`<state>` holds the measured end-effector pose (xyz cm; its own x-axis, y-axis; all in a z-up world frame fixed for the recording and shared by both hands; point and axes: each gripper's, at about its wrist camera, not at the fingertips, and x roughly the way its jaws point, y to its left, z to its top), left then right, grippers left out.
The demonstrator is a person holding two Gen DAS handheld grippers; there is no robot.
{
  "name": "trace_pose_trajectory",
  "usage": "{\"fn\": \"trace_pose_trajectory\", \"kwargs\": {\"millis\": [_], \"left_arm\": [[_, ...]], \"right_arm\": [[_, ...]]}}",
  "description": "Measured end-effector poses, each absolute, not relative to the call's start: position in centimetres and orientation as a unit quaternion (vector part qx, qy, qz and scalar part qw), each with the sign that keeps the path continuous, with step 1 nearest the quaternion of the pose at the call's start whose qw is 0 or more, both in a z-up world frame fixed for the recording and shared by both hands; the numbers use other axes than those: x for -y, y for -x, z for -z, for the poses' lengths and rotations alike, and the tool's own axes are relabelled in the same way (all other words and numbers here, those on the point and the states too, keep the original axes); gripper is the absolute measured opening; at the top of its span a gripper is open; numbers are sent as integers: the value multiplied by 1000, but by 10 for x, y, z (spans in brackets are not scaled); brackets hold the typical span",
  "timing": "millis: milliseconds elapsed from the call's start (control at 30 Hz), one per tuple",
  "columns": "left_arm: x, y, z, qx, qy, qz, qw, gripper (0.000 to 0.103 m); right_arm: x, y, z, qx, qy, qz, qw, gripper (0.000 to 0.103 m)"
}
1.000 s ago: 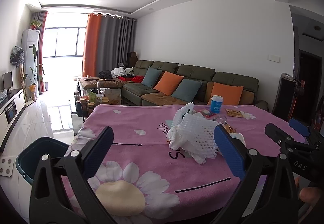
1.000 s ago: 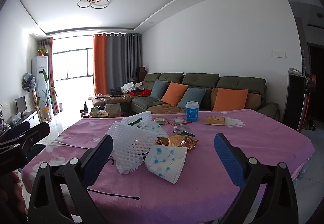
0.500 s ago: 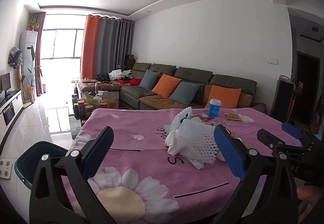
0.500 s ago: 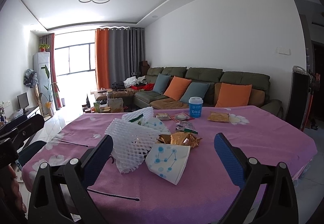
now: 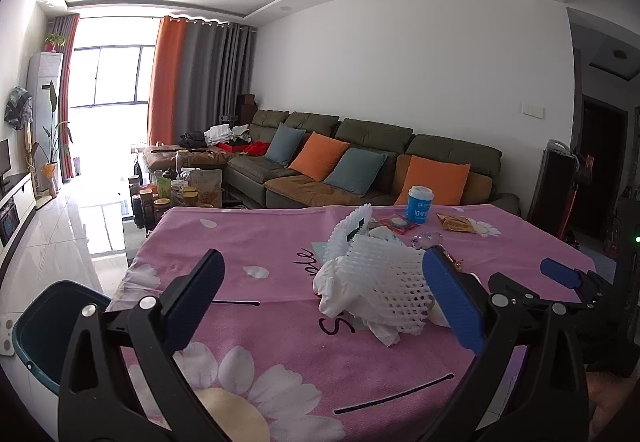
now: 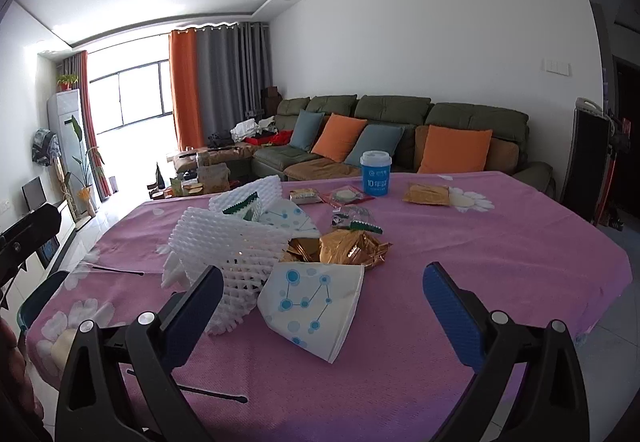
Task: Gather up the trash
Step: 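Reach the right tool to the white blue-dotted paper cup and grasp it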
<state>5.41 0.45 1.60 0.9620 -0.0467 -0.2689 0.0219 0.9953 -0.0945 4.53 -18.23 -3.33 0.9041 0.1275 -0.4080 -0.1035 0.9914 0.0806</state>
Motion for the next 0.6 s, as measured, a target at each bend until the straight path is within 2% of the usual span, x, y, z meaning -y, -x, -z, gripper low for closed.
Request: {"fn": "trace_pose_trajectory", "kwargs": {"millis": [600], "left_arm": [[-7,-119,5,-182,58,34,981,97]], "right_arm": [[174,-107,72,-306,-77,-42,948,96]]}}
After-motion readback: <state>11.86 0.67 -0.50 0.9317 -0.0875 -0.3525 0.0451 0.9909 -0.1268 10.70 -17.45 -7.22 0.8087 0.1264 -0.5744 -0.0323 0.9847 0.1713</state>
